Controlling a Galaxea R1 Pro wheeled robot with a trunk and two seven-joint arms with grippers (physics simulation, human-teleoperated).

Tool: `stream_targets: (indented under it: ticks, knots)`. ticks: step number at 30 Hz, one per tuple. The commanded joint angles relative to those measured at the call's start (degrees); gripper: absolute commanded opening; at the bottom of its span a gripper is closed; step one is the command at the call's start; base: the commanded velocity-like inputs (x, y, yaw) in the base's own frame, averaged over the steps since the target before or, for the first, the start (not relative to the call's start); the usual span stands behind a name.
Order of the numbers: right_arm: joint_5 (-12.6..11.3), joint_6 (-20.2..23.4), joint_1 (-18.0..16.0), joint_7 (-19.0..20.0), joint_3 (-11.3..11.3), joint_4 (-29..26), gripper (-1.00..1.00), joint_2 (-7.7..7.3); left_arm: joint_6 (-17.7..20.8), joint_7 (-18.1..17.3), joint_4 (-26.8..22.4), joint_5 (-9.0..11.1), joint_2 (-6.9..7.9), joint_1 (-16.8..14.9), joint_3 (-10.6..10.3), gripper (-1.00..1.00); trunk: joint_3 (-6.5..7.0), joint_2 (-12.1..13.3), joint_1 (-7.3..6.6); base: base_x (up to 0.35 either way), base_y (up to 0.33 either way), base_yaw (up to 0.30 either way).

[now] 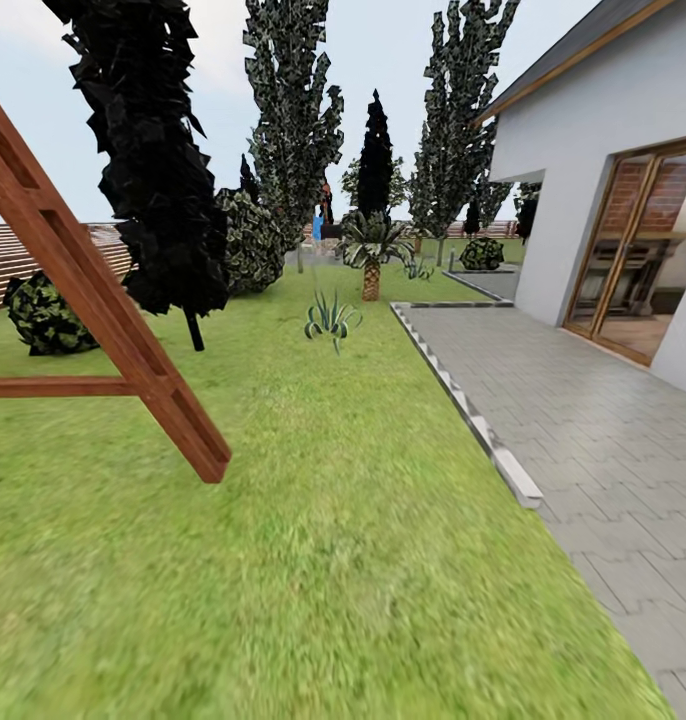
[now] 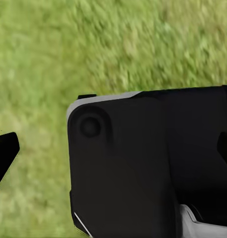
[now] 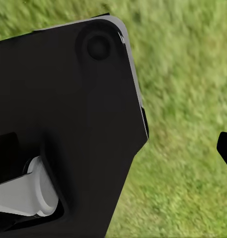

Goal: Take the three Easter eggs out of the wicker basket on the lawn in the garden, then place them on the lawn next to a single tree (choose any tree) so that all three eggs are next to the same tree and none are left in the basket.

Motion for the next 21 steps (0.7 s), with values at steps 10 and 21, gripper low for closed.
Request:
stream_targets:
  ticks: [10,21]
  knots:
    - [0.0,-0.1,0.0,0.0,-0.2,0.0,1.0,0.01,-0.2,0.1,0.0,0.0,0.05,-0.1,-0.3,1.0,-0.11,-0.1,0.07,0.324,0.0,0.0]
    - [0.0,-0.1,0.0,0.0,-0.2,0.0,1.0,0.01,-0.2,0.1,0.0,0.0,0.07,-0.1,-0.3,1.0,-0.11,-0.1,0.07,0.319,0.0,0.0]
